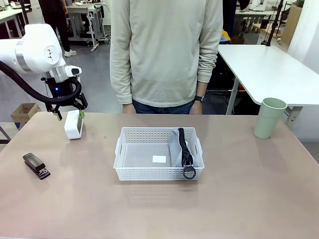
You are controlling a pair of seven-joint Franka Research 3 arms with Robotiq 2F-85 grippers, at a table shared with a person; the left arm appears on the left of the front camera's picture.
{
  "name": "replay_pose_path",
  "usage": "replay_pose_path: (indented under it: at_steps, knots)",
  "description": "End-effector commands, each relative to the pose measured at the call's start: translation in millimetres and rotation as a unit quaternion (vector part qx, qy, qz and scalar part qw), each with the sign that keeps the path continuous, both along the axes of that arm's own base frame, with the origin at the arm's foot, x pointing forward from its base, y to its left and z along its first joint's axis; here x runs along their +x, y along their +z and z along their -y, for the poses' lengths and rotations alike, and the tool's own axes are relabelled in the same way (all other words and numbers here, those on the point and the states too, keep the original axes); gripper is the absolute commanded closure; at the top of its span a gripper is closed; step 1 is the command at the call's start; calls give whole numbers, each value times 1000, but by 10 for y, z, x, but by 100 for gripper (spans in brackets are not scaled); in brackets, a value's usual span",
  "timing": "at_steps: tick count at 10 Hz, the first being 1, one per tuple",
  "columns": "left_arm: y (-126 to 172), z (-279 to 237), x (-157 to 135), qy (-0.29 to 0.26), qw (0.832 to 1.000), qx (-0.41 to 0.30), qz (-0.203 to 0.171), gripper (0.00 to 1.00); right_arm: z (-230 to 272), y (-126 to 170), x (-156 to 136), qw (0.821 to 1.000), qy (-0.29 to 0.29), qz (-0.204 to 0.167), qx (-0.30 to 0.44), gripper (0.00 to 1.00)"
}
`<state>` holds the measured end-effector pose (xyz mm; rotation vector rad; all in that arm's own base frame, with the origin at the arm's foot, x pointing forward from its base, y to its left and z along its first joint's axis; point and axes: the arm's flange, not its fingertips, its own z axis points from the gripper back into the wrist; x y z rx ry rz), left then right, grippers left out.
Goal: Efficiently arrange items inside the basket to fit them all.
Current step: Pick up the Digital clock and place it inside the Organizing basket.
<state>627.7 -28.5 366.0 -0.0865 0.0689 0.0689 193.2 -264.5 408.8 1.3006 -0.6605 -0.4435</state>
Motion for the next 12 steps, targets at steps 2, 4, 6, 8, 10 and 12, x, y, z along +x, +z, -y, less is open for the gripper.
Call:
replay_pose_path:
  at_steps: [2,4,6,8,10,12]
  knots:
    - [-225,-36,-37,8,999,13,-38,0,-2,16,9,1000,-2,18,-2,0]
    - [-393,4,-57,-1,999,15,-51,0,-2,16,9,1000,-2,18,-2,0]
    - [-492,54,-61,-16,999,5,-38,0,-2,16,9,1000,-2,18,-2,0]
    - [-464,67,-60,-15,1000,-9,-20,0,-2,16,9,1000,-2,18,-2,0]
    - [-468,74,-47,-13,1000,-12,-15,0,-2,16,9,1000,-2,18,-2,0]
    - [-478,84,-43,-9,1000,-9,-21,59,-2,16,9,1000,-2,18,-2,0]
